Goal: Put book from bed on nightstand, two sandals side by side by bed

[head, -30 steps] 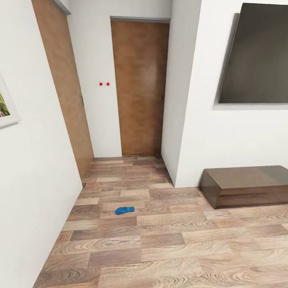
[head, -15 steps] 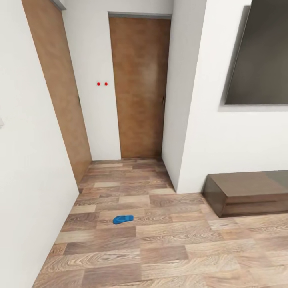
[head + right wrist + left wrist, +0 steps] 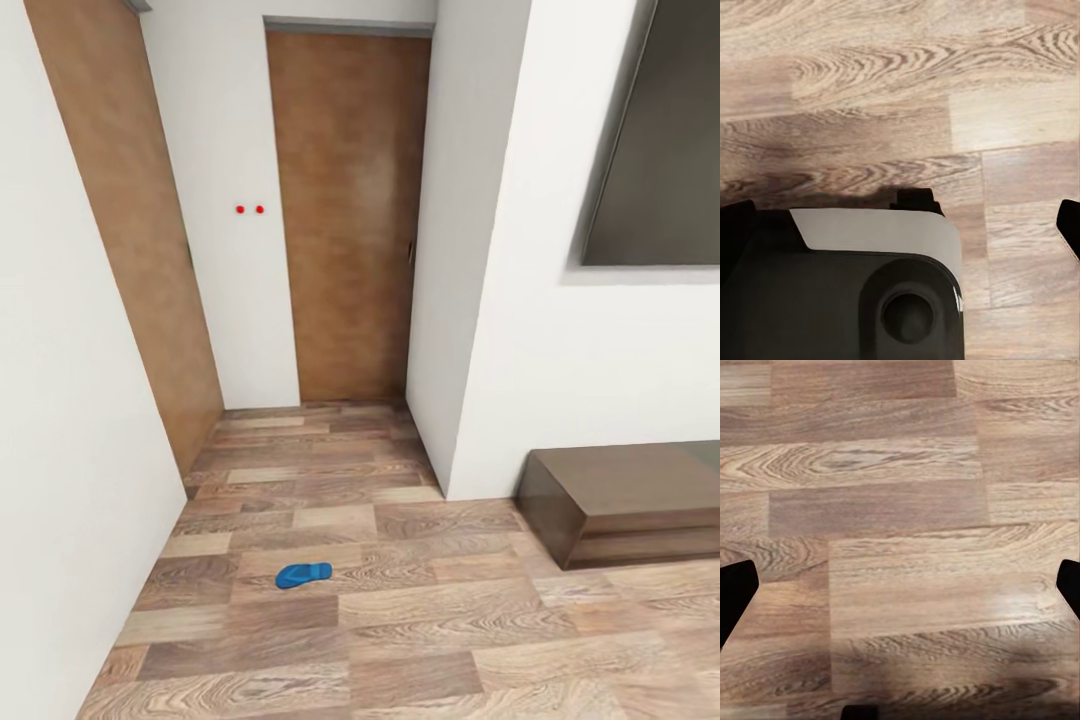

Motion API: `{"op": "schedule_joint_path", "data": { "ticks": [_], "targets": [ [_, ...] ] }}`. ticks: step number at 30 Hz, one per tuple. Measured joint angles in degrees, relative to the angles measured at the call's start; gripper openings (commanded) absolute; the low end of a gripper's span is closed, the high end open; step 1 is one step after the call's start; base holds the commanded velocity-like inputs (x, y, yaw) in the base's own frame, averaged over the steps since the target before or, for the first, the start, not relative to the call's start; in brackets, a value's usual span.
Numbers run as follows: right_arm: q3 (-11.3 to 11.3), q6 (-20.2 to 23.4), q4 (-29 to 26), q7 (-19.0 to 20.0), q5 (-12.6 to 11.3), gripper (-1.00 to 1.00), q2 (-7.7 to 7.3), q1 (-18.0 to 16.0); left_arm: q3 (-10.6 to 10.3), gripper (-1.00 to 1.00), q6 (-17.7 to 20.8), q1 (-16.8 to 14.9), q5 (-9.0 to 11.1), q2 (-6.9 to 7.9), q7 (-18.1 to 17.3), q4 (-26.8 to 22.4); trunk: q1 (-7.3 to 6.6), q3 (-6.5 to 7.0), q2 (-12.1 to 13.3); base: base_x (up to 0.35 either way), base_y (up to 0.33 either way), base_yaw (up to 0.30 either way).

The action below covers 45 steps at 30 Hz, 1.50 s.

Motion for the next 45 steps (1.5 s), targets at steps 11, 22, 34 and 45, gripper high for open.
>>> {"op": "schedule_joint_path", "data": {
  "ticks": [11, 22, 34, 45],
  "targets": [
    [0.0, 0.0, 0.0, 0.0, 0.0, 1.00, 0.00, 0.0, 0.0, 1.00, 0.0, 0.0, 0.0, -0.04, 0.0, 0.0, 0.02, 0.00, 0.0, 0.060, -0.016, 0.000],
    [0.0, 0.0, 0.0, 0.0, 0.0, 1.00, 0.00, 0.0, 0.0, 1.00, 0.0, 0.0, 0.0, -0.02, 0.0, 0.0, 0.01, 0.00, 0.0, 0.173, -0.158, 0.000],
    [0.0, 0.0, 0.0, 0.0, 0.0, 1.00, 0.00, 0.0, 0.0, 1.00, 0.0, 0.0, 0.0, -0.02, 0.0, 0.0, 0.01, 0.00, 0.0, 0.199, -0.073, 0.000],
    [0.0, 0.0, 0.0, 0.0, 0.0, 1.00, 0.00, 0.0, 0.0, 1.00, 0.0, 0.0, 0.0, -0.04, 0.0, 0.0, 0.02, 0.00, 0.0, 0.051, -0.002, 0.000]
  ]
}}
